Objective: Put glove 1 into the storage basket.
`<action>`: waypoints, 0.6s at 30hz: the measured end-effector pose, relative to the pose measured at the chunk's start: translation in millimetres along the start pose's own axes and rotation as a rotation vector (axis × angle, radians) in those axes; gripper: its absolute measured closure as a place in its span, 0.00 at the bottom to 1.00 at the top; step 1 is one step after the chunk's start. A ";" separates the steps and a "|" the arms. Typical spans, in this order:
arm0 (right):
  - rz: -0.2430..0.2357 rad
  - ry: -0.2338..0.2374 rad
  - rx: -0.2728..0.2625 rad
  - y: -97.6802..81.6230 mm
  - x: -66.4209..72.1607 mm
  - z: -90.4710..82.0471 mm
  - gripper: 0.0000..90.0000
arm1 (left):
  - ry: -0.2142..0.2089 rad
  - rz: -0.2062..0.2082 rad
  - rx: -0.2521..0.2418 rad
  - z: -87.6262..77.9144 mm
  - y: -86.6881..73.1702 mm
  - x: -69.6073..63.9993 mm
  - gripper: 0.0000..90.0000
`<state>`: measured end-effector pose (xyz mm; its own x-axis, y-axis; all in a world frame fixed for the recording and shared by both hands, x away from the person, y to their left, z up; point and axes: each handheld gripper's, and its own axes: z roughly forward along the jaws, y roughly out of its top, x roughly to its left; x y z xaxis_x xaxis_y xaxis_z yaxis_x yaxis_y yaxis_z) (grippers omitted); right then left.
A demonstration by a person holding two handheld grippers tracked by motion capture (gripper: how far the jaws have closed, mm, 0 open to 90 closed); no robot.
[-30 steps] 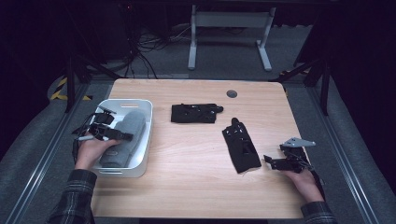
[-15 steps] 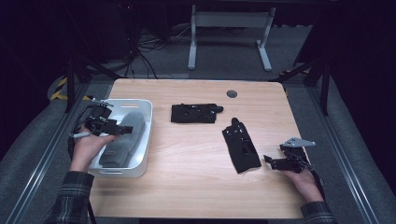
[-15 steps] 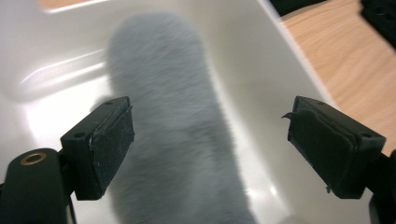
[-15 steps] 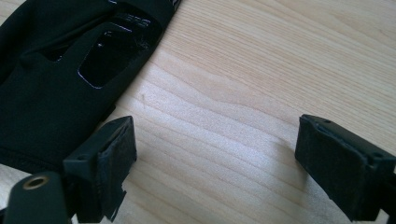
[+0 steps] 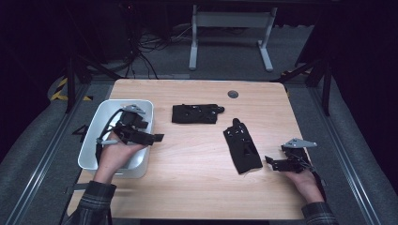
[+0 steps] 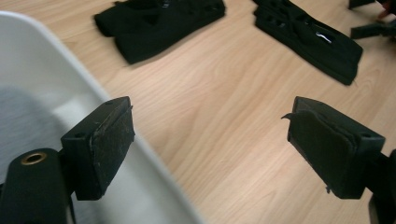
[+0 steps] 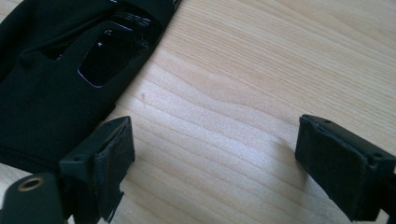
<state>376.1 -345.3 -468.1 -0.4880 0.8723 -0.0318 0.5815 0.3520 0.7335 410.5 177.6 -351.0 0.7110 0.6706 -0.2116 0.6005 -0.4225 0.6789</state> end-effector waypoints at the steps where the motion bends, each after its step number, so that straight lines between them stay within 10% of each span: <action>1: 0.000 0.001 0.000 0.0 0.0 0.0 0.14 | -0.002 0.008 0.004 3.3 -0.1 -4.2 0.17; 18: -0.005 0.005 0.001 -0.1 -0.5 -0.1 0.14 | -0.039 0.127 0.011 72.9 -27.2 -69.0 0.17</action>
<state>376.2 -345.7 -468.1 -0.4941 0.8688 -0.0316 0.5796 0.3563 0.7329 371.8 98.3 -406.2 0.7950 0.5874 -0.1515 0.5086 -0.5092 0.6943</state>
